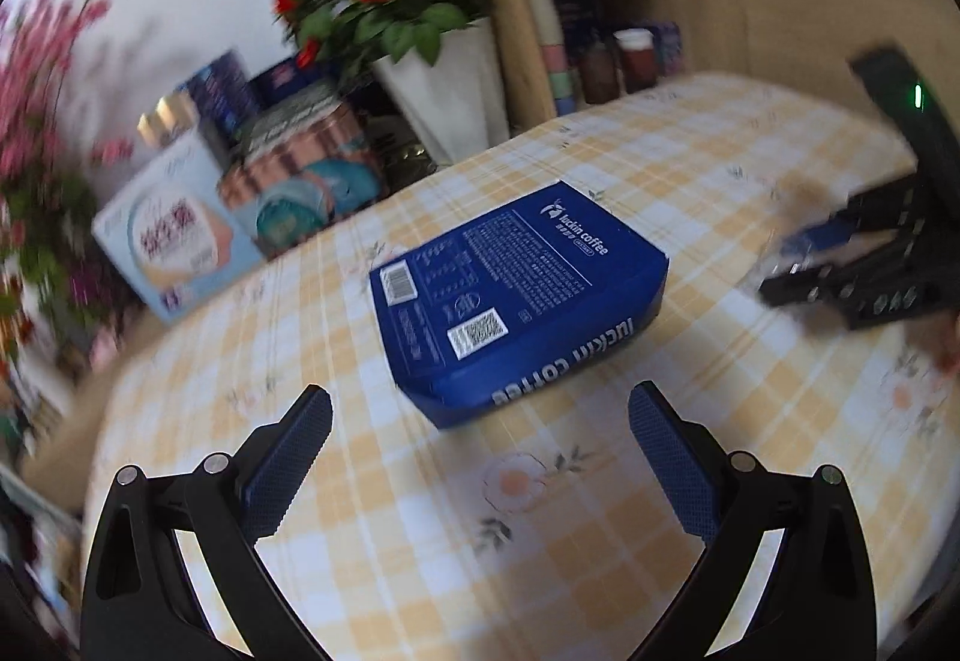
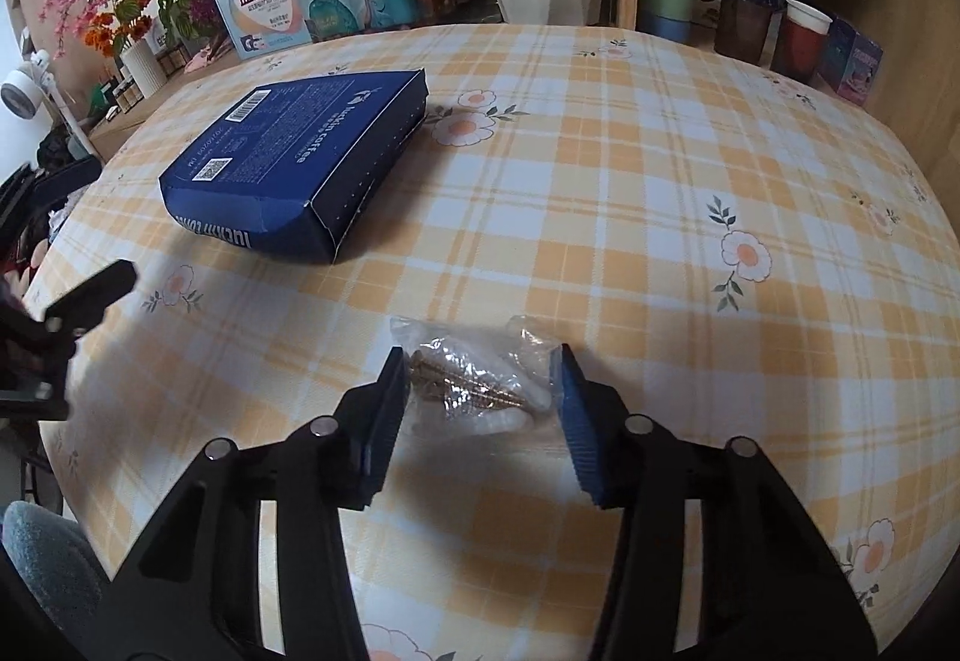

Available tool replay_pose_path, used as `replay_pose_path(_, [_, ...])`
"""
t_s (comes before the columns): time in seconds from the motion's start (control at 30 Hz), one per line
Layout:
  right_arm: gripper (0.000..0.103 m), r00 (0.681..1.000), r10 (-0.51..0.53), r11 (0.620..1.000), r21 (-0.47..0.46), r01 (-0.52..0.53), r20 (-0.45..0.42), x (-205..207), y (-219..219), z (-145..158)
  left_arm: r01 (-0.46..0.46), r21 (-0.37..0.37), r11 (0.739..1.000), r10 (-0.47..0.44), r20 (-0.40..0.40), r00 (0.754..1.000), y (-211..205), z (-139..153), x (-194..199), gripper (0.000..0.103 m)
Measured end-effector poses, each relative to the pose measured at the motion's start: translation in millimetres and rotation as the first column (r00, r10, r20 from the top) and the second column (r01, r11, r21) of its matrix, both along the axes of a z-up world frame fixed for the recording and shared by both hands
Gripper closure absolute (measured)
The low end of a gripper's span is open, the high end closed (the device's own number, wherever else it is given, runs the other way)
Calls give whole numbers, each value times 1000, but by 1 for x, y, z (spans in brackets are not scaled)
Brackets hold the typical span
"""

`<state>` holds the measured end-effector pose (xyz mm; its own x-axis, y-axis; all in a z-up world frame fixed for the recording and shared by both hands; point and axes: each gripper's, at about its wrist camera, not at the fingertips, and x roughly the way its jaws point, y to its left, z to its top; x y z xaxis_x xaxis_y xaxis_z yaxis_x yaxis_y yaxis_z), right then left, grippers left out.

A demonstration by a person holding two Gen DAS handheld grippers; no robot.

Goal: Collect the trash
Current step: 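Grasp the blue Luckin coffee box with the left tool while the right tool holds the screws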

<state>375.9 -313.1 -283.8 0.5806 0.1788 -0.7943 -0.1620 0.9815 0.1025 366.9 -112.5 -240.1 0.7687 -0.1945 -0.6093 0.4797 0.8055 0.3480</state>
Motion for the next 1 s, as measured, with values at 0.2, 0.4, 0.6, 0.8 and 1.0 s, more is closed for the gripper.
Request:
replay_pose_path(0.2, [53, 1000, -8, 999, 37, 8, 0, -1, -5, 1, 67, 202, 977, -79, 54, 995, -21, -22, 13, 6])
replay_pose_path(0.4, [53, 1000, -9, 998, 56, 9, 3, -1, -6, 1, 105, 311, 945, -127, 50, 991, -37, -38, 26, 7])
replay_pose_path(0.6, [53, 1000, -5, 998, 68, 4, 6, -1, -9, -1, 104, 332, 938, -127, 49, 991, -44, -41, 43, 13])
replay_pose_path(0.8, [53, 1000, -9, 996, 91, 9, -2, -1, -10, -1, 135, 350, 927, -144, -1, 990, -52, -43, 55, 47])
replay_pose_path(1.0, [53, 1000, -8, 994, 105, 7, 9, -6, -9, 4, 65, 181, 981, -76, 53, 996, -34, -4, 58, 74])
